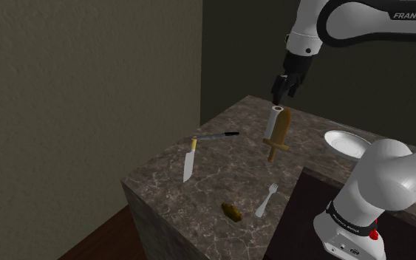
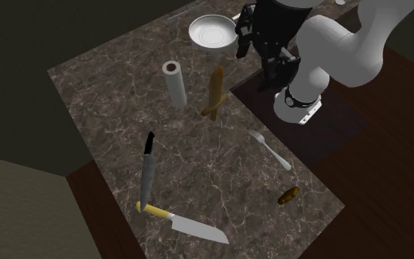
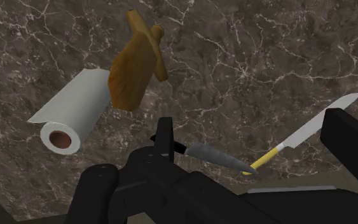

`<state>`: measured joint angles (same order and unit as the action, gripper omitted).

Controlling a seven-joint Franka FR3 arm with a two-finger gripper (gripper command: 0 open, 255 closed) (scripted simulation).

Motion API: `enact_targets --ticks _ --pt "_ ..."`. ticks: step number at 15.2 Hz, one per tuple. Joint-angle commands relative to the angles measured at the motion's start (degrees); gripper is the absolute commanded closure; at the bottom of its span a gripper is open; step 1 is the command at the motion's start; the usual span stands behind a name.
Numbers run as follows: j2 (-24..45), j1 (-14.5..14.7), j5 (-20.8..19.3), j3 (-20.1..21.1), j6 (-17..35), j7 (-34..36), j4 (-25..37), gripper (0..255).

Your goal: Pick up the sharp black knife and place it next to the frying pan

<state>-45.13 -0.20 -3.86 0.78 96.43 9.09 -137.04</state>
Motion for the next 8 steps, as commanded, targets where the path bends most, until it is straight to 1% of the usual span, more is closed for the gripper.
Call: enact_targets --ticks 1,8 --pt "0.0 0.0 0.0 0.0 0.0 0.0 0.0 0" --pt "10.0 1.8 -3.0 -7.1 12.7 -14.2 -2.3 0"
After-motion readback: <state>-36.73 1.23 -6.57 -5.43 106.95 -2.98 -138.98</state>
